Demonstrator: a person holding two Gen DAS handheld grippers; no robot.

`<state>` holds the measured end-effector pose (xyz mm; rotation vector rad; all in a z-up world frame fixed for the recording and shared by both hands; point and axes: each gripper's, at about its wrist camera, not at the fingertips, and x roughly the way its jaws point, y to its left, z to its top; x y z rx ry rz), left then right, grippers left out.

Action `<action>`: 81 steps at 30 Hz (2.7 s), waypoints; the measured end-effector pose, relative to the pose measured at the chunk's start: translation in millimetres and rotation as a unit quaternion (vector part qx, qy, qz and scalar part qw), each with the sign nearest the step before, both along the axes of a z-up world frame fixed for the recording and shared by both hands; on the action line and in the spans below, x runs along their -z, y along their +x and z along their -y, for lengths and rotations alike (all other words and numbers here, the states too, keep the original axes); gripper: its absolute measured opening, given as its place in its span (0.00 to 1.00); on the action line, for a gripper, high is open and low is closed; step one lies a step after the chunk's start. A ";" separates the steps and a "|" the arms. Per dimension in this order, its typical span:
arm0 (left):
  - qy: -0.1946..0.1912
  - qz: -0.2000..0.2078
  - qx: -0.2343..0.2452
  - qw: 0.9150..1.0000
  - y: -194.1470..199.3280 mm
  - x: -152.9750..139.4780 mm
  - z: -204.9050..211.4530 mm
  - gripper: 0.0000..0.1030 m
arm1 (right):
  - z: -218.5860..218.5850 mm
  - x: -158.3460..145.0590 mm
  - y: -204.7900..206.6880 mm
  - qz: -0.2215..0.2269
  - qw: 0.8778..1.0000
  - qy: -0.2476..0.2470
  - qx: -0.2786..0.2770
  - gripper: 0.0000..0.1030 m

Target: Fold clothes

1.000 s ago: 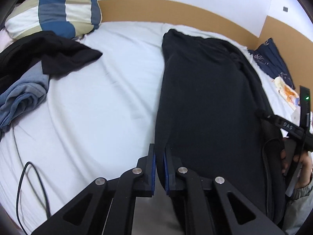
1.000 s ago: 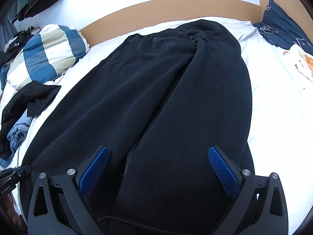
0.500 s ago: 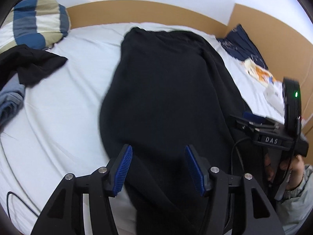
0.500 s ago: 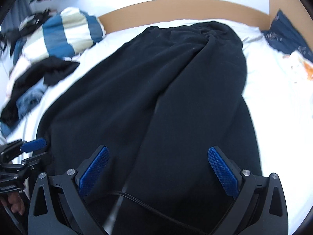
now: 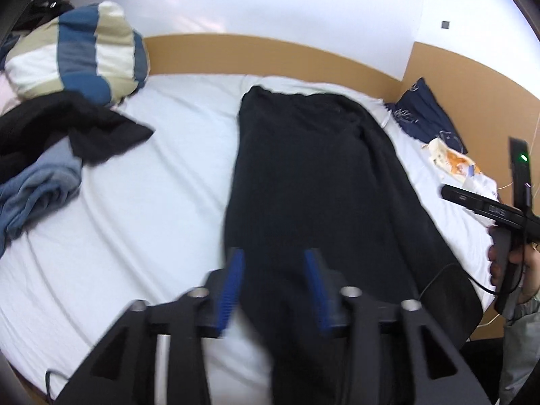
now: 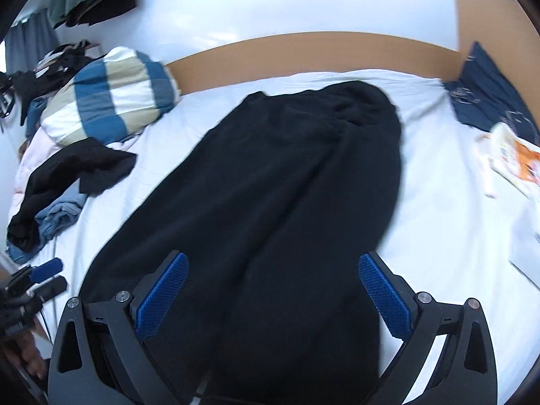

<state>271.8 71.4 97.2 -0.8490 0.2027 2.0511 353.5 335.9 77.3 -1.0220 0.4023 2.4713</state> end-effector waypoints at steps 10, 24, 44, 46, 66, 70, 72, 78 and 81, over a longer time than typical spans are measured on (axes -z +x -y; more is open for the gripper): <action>-0.035 0.023 -0.019 0.999 -28.1 47.1 -72.9 0.65 | 12.0 65.0 -119.7 0.096 0.994 0.006 -0.045 1.00; -0.108 0.029 -0.040 0.993 -23.3 55.5 -89.5 0.77 | 10.3 68.5 -127.5 0.073 0.997 0.008 -0.017 1.00; -0.117 0.025 -0.047 0.992 -11.7 56.2 -90.0 0.83 | 17.1 69.4 -130.9 0.071 0.997 0.013 -0.019 1.00; -0.119 0.023 -0.046 0.991 -9.2 56.2 -90.6 0.84 | 17.3 69.4 -131.0 0.071 0.997 0.013 -0.019 1.00; -0.133 0.015 -0.036 0.990 -12.2 55.5 -90.3 0.88 | 17.2 69.1 -129.0 0.071 0.997 0.013 -0.019 1.00; -0.110 0.031 -0.028 0.993 -15.4 53.7 -81.6 0.89 | 17.3 68.9 -129.3 0.071 0.997 0.014 -0.020 1.00; -0.096 0.041 -0.020 0.994 -18.1 53.3 -77.5 0.91 | 17.4 68.7 -129.5 0.072 0.997 0.014 -0.021 1.00; -0.093 0.048 -0.009 0.994 -20.3 51.7 -76.5 0.96 | 6.0 43.3 -84.7 0.026 0.997 -0.012 -0.067 1.00; -0.123 0.028 -0.010 0.992 -23.0 51.6 -94.4 0.97 | -13.4 17.3 -31.3 -0.012 0.999 0.018 -0.023 1.00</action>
